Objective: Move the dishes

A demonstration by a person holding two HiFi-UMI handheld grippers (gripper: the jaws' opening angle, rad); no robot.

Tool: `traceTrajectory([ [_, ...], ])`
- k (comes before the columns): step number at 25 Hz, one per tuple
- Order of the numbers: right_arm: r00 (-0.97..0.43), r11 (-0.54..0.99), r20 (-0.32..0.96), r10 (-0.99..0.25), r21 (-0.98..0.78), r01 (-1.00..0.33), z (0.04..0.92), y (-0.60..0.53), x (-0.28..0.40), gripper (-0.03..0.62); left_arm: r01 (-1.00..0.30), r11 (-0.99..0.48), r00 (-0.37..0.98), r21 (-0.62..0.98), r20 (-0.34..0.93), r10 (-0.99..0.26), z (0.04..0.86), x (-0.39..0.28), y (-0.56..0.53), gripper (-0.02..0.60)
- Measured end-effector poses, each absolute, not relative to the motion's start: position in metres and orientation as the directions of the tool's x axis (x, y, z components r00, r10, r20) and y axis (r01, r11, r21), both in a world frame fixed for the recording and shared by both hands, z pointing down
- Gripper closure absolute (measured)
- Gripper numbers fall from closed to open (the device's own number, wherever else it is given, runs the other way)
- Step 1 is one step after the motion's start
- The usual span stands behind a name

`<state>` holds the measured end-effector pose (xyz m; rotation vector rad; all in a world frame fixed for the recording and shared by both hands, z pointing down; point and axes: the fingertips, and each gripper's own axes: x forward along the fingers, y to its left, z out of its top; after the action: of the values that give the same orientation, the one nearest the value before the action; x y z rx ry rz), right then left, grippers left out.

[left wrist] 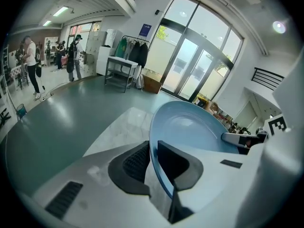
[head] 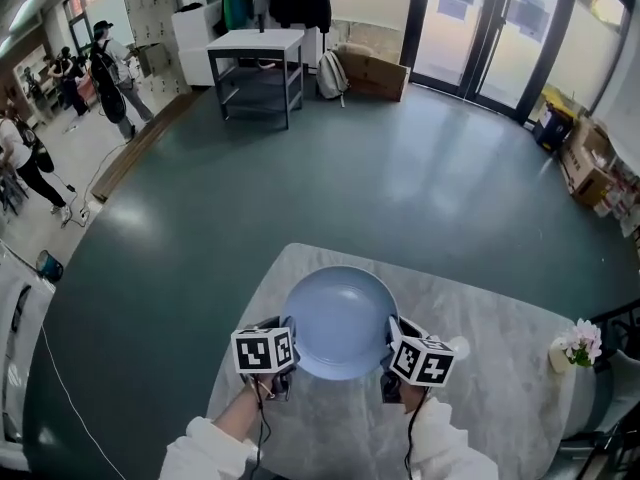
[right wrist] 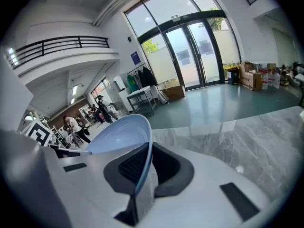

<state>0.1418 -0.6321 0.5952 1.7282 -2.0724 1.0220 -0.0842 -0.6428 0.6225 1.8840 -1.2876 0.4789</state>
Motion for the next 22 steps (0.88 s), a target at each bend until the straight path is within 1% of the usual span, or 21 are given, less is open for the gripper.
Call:
traceTrajectory([
  [8,-0.244,0.012,0.628,-0.739,-0.350,-0.937,0.638,-0.681,0.138,0.523,-0.907,-0.203,0.416,0.370,0.702,-0.578,0.661,-0.088,-0.698,0.545],
  [22,-0.242,0.009,0.673,-0.699,-0.330,-0.944,0.694,-0.721,0.120,0.517,-0.918,-0.175,0.391,0.356,0.743,-0.542,0.708,-0.107,-0.740,0.545],
])
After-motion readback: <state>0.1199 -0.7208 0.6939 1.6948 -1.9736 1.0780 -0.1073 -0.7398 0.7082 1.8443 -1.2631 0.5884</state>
